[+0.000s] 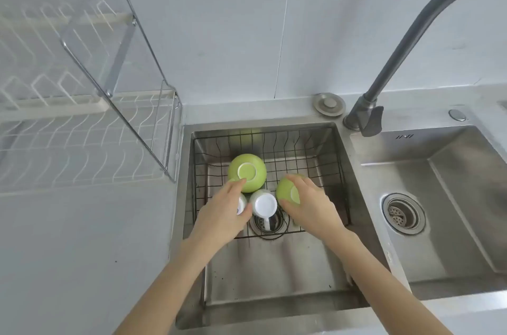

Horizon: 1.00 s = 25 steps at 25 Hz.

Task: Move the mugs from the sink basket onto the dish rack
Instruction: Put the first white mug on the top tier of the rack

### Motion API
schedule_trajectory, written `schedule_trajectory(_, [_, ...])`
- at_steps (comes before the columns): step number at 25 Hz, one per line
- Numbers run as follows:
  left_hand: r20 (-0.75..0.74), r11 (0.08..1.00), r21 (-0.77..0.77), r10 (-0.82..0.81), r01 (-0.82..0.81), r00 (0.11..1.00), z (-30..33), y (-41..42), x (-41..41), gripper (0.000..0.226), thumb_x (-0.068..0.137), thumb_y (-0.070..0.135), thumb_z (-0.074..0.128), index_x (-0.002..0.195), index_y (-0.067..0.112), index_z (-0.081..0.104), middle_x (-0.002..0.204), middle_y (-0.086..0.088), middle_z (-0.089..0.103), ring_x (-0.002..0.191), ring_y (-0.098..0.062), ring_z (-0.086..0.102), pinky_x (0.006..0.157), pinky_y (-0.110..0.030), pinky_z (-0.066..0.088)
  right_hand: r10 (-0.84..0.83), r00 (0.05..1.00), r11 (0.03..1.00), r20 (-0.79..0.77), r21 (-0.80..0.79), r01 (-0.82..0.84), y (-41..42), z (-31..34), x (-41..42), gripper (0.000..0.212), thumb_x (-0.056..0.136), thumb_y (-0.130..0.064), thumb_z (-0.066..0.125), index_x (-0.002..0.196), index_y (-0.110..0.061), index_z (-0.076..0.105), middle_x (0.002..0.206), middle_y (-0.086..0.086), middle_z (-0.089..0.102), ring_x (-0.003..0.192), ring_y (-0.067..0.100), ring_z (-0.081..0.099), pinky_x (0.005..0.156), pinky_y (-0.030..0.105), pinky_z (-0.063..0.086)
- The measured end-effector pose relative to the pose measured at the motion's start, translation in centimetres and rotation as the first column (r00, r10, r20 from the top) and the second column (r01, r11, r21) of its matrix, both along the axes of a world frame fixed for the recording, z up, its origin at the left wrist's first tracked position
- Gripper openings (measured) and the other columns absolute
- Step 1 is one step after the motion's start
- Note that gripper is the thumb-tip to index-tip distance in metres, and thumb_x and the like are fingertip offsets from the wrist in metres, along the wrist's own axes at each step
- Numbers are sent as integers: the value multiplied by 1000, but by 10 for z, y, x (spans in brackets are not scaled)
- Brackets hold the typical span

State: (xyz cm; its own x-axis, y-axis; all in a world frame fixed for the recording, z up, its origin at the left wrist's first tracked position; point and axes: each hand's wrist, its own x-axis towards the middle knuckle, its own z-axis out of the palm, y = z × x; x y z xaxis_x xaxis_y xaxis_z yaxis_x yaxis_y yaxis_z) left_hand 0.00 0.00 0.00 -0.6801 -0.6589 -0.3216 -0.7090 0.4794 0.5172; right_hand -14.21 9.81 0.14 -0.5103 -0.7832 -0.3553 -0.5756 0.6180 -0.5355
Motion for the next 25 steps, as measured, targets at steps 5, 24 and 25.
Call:
schedule_trajectory(5, [71, 990, 132, 39, -48, 997, -35, -1, -12, 56, 91, 30, 44, 142, 20, 22, 147, 2, 34, 130, -21, 39, 97, -36, 40, -5, 997, 996, 80, 94, -2, -8, -34, -7, 55, 90, -30, 53, 141, -24, 31, 141, 2, 42, 119, 27, 50, 84, 36, 43])
schedule_trajectory(24, [176, 969, 234, 37, -78, 984, -132, -3, -48, 71, 86, 11, 50, 144, 14, 10, 150, -5, 24, 114, -32, 52, 81, -46, 49, -93, 948, 978, 304, 208, 29, -49, -124, -6, 61, 91, -18, 49, 145, -17, 23, 144, 14, 41, 115, 35, 55, 93, 36, 43])
schedule_trajectory(25, [181, 968, 234, 48, -90, 982, -134, -3, -50, 72, 86, 12, 51, 145, 15, 9, 149, -6, 27, 114, -33, 52, 80, -46, 49, -102, 945, 979, 312, 200, 40, -49, -126, -6, 61, 91, -17, 49, 145, -18, 23, 145, 12, 39, 116, 34, 54, 93, 35, 43])
